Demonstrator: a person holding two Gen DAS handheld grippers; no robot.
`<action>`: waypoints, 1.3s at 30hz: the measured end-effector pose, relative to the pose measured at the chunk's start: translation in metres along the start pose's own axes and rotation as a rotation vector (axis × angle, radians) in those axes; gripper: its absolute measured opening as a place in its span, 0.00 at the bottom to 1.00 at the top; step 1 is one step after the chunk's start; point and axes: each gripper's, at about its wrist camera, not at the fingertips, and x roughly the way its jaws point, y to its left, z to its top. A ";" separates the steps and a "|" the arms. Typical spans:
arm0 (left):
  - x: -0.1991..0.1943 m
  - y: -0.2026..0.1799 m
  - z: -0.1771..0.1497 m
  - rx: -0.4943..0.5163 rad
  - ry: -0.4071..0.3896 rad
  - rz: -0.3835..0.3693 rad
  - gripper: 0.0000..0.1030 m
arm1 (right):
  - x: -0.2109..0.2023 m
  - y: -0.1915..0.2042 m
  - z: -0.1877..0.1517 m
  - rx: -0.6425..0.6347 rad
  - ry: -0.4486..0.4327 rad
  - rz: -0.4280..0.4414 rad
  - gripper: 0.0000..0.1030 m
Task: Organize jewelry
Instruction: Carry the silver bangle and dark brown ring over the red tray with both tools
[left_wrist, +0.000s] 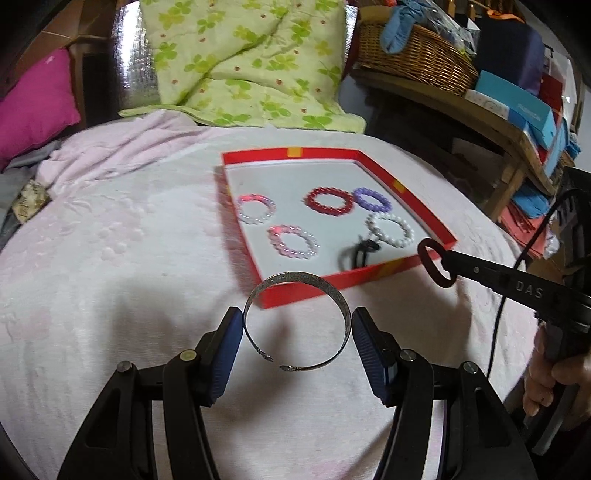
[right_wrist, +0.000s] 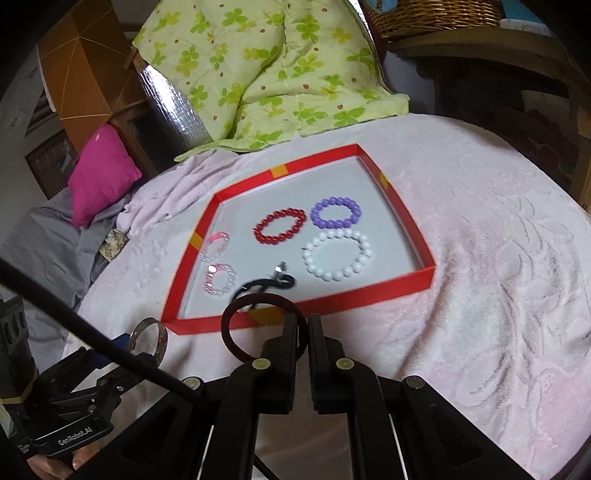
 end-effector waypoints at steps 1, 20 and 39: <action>-0.001 0.002 0.000 0.000 -0.003 0.006 0.61 | 0.001 0.004 0.000 -0.002 -0.003 0.007 0.06; -0.013 0.017 0.005 -0.025 -0.051 0.070 0.61 | 0.004 0.025 0.000 -0.013 -0.030 0.007 0.06; -0.008 0.018 0.009 -0.014 -0.062 0.127 0.60 | -0.019 -0.023 0.014 0.040 -0.091 -0.067 0.06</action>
